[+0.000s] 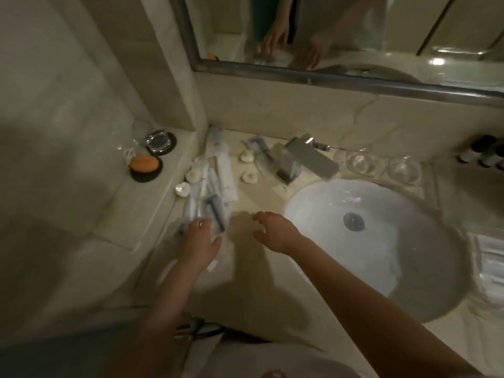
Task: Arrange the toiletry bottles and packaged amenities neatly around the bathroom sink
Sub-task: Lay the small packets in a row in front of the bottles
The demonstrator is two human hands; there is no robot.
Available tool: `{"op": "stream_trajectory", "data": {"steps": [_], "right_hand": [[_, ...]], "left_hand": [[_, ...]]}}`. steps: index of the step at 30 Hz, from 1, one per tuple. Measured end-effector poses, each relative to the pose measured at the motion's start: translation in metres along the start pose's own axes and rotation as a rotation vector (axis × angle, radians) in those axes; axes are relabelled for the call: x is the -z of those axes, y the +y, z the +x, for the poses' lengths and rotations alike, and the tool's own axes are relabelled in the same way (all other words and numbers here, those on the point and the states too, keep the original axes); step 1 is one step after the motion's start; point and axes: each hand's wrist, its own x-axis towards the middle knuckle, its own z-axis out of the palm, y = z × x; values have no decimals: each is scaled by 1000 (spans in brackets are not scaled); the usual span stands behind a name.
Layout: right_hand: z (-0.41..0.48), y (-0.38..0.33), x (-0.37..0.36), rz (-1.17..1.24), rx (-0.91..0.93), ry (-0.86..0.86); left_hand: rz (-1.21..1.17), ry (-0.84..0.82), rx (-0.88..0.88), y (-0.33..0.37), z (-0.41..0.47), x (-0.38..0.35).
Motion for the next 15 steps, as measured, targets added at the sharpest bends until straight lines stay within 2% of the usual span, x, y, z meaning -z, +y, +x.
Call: {"op": "stream_trajectory", "data": {"steps": [4,9,15], "right_hand": [[35,-38,-21,-10,-65,-43],[61,-71,-54,1,-247,89],[80,-81,-72,-6,-391,153]], "left_hand": [[-92,51,132,-45,-5,1],[-371,59,399,-70,-14,-5],[-552,-14,490,-77,6,-33]]}}
